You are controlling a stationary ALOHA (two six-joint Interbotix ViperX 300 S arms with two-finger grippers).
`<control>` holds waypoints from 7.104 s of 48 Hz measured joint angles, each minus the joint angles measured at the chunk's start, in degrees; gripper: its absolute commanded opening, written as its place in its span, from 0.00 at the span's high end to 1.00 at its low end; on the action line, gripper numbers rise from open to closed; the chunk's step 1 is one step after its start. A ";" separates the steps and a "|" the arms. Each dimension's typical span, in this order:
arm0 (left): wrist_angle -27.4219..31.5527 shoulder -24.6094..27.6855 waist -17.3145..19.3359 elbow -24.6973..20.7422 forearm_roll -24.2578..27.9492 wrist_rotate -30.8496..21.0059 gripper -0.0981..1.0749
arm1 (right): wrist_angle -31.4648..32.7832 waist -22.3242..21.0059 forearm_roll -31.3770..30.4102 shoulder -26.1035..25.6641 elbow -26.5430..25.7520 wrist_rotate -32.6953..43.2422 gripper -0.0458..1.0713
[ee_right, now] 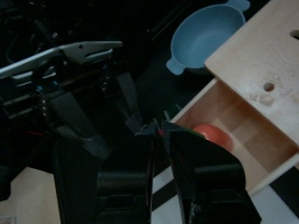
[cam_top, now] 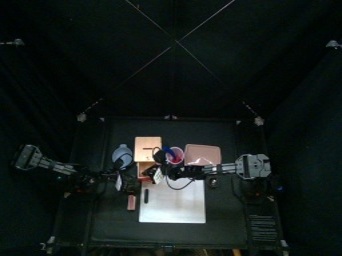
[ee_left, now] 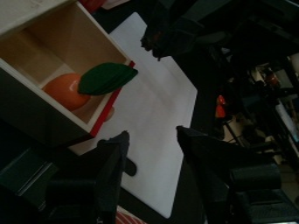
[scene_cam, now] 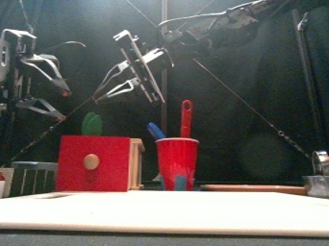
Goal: Put sushi roll on cutting board
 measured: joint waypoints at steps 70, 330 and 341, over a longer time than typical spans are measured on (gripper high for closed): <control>0.00 0.00 0.44 1.49 -0.09 0.00 0.19 | 5.19 -2.29 -2.37 0.35 1.58 0.09 0.04; -2.99 22.41 19.34 -8.09 -9.32 0.26 0.54 | -2.99 -25.05 1.14 8.44 -1.67 0.09 0.52; -2.99 22.41 22.06 -8.09 -7.65 0.18 0.54 | -2.99 -24.70 1.14 8.44 -1.67 0.09 0.52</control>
